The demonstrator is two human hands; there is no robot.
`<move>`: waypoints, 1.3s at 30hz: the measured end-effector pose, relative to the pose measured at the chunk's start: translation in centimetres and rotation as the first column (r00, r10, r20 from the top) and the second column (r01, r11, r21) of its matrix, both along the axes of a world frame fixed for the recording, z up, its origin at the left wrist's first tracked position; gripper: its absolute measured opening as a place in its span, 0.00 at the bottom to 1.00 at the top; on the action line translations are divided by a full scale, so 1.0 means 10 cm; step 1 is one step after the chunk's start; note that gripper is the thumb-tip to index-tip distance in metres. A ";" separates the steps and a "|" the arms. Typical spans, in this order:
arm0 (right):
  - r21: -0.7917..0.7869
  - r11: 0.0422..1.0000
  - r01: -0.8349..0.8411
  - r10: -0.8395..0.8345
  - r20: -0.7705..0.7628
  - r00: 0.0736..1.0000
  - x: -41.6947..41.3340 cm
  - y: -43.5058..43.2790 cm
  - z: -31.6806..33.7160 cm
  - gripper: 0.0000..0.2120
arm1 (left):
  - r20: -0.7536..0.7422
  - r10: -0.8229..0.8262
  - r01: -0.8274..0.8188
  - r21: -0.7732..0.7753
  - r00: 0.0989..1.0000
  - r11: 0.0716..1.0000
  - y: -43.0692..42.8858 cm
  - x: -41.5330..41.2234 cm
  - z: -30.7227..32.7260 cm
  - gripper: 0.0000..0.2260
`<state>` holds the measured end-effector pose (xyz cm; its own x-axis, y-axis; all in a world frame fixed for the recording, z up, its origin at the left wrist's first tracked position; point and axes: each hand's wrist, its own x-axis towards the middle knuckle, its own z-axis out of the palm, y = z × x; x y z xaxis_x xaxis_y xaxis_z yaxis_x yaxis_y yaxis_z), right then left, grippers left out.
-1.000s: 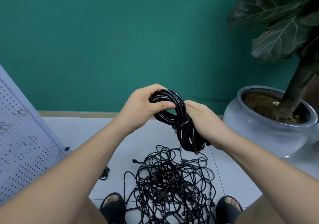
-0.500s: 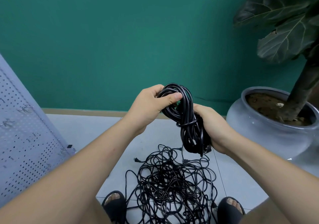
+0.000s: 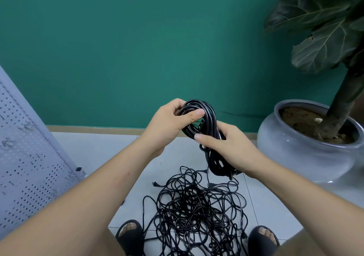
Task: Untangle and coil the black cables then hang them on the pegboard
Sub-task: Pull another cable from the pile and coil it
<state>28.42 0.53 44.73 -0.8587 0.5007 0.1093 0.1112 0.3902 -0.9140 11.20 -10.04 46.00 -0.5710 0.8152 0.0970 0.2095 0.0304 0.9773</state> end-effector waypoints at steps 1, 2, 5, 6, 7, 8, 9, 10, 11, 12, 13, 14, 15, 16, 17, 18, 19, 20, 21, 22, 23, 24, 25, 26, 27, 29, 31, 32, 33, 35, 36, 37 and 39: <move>0.046 0.998 0.036 -0.036 0.006 0.999 -0.01 0.02 -0.02 0.06 | -0.012 0.039 -0.039 0.003 0.999 0.999 0.00 0.00 -0.01 0.19; 0.083 0.994 0.066 -0.068 0.011 0.998 -0.02 0.03 -0.04 0.05 | -0.019 0.083 -0.082 0.014 0.996 0.997 0.00 0.00 -0.02 0.21; 0.152 0.978 0.139 -0.146 0.034 0.989 -0.02 0.06 -0.06 0.07 | -0.097 0.235 -0.227 0.079 0.967 0.971 -0.02 0.01 -0.01 0.23; 0.161 0.975 0.153 -0.160 0.034 0.987 -0.02 0.07 -0.05 0.08 | -0.156 0.264 -0.249 0.107 0.952 0.962 -0.04 0.03 0.01 0.21; 0.166 0.972 0.165 -0.172 0.032 0.985 -0.02 0.08 -0.05 0.09 | -0.225 0.270 -0.244 0.140 0.936 0.960 -0.06 0.06 0.03 0.18; 0.176 0.969 0.172 -0.180 0.028 0.983 -0.01 0.09 -0.05 0.09 | -0.293 0.257 -0.213 0.173 0.921 0.962 -0.08 0.11 0.05 0.15; 0.190 0.965 0.179 -0.187 0.025 0.982 -0.02 0.10 -0.04 0.10 | -0.358 0.238 -0.174 0.202 0.903 0.964 -0.10 0.16 0.07 0.12; 0.204 0.961 0.185 -0.193 0.020 0.981 -0.02 0.11 -0.04 0.11 | -0.434 0.218 -0.135 0.214 0.874 0.967 -0.11 0.20 0.07 0.08; 0.211 0.958 0.192 -0.200 0.014 0.980 -0.02 0.11 -0.04 0.11 | -0.517 0.198 -0.105 0.203 0.833 0.974 -0.12 0.24 0.06 0.03; 0.213 0.957 0.197 -0.204 0.009 0.979 -0.02 0.11 -0.04 0.11 | -0.603 0.181 -0.094 0.173 0.777 0.980 -0.12 0.26 0.04 0.04; 0.210 0.957 0.202 -0.207 0.003 0.978 -0.02 0.11 -0.05 0.11 | -0.671 0.158 -0.096 0.129 0.724 0.987 -0.10 0.26 0.00 0.08; 0.209 0.956 0.205 -0.209 0.001 0.978 -0.02 0.10 -0.05 0.11 | -0.712 0.135 -0.109 0.083 0.689 0.991 -0.09 0.26 -0.03 0.10; 0.211 0.955 0.209 -0.214 0.003 0.977 -0.03 0.10 -0.04 0.11 | -0.733 0.119 -0.129 0.043 0.669 0.991 -0.07 0.26 -0.04 0.11; 0.219 0.953 0.211 -0.218 0.006 0.976 -0.03 0.10 -0.04 0.11 | -0.749 0.103 -0.146 0.008 0.655 0.989 -0.06 0.27 -0.04 0.12; 0.227 0.950 0.213 -0.221 0.008 0.975 -0.03 0.10 -0.04 0.11 | -0.762 0.089 -0.160 -0.020 0.641 0.987 -0.05 0.27 -0.04 0.12; 0.236 0.948 0.215 -0.223 0.010 0.975 -0.03 0.09 -0.04 0.11 | -0.772 0.073 -0.168 -0.045 0.632 0.985 -0.04 0.27 -0.03 0.11; 0.248 0.944 0.217 -0.226 0.011 0.974 -0.02 0.08 -0.03 0.12 | -0.774 0.055 -0.169 -0.068 0.631 0.983 -0.03 0.28 -0.01 0.09; 0.261 0.940 0.218 -0.229 0.013 0.973 -0.02 0.07 -0.03 0.13 | -0.763 0.038 -0.166 -0.091 0.645 0.982 -0.02 0.28 0.01 0.07; 0.278 0.935 0.219 -0.232 0.016 0.972 -0.02 0.06 -0.03 0.14 | -0.746 0.022 -0.160 -0.113 0.665 0.981 -0.02 0.27 0.03 0.06; 0.298 0.929 0.219 -0.235 0.021 0.972 -0.02 0.05 -0.03 0.15 | -0.728 0.007 -0.151 -0.133 0.686 0.980 -0.01 0.27 0.04 0.07; 0.324 0.921 0.216 -0.237 0.029 0.971 -0.02 0.05 -0.03 0.14 | -0.708 -0.005 -0.140 -0.147 0.707 0.979 -0.01 0.26 0.04 0.08; 0.348 0.914 0.209 -0.237 0.040 0.971 -0.02 0.04 -0.03 0.13 | -0.687 -0.016 -0.126 -0.156 0.727 0.980 0.00 0.25 0.05 0.07; 0.367 0.908 0.201 -0.236 0.051 0.970 -0.02 0.04 -0.03 0.11 | -0.665 -0.028 -0.108 -0.163 0.746 0.981 0.00 0.25 0.06 0.06; 0.380 0.904 0.195 -0.235 0.061 0.970 -0.02 0.04 -0.04 0.09 | -0.641 -0.038 -0.088 -0.164 0.766 0.983 0.01 0.24 0.06 0.05; 0.389 0.901 0.192 -0.235 0.068 0.969 -0.02 0.04 -0.05 0.08 | -0.614 -0.044 -0.068 -0.158 0.788 0.985 0.01 0.24 0.06 0.03; 0.399 0.897 0.190 -0.237 0.073 0.969 -0.01 0.04 -0.05 0.08 | -0.546 -0.040 -0.032 -0.121 0.837 0.992 0.00 0.23 0.05 0.04; 0.379 0.904 0.199 -0.238 0.058 0.970 -0.01 0.05 -0.05 0.10 | -0.499 -0.031 -0.005 -0.071 0.866 0.997 0.00 0.22 0.05 0.05; 0.359 0.910 0.208 -0.239 0.043 0.970 -0.01 0.06 -0.05 0.11 | -0.492 -0.029 0.005 -0.050 0.870 0.999 0.00 0.21 0.05 0.06; 0.344 0.914 0.215 -0.239 0.030 0.971 -0.01 0.07 -0.04 0.12 | -0.491 -0.027 0.014 -0.031 0.871 0.999 -0.01 0.20 0.06 0.06; 0.328 0.923 0.203 -0.221 0.016 0.975 0.00 0.09 -0.03 0.13 | -0.491 -0.030 0.029 -0.008 0.871 1.000 -0.02 0.17 0.07 0.06; 0.323 0.927 0.190 -0.204 0.011 0.979 0.00 0.10 -0.03 0.12 | -0.497 -0.032 0.034 -0.006 0.867 0.999 -0.03 0.15 0.08 0.06; 0.315 0.933 0.177 -0.188 0.005 0.982 0.00 0.10 -0.03 0.10 | -0.507 -0.032 0.033 -0.007 0.861 0.999 -0.04 0.15 0.09 0.07; 0.293 0.941 0.170 -0.170 -0.024 0.985 0.00 0.10 -0.04 0.10 | -0.515 -0.019 0.022 -0.002 0.857 1.000 -0.04 0.15 0.10 0.08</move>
<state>28.45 1.54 44.37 -0.7640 0.5850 0.2721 0.2003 0.6160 -0.7619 12.66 -10.46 46.99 -0.4216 0.8251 0.3761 0.6837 0.0168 0.7296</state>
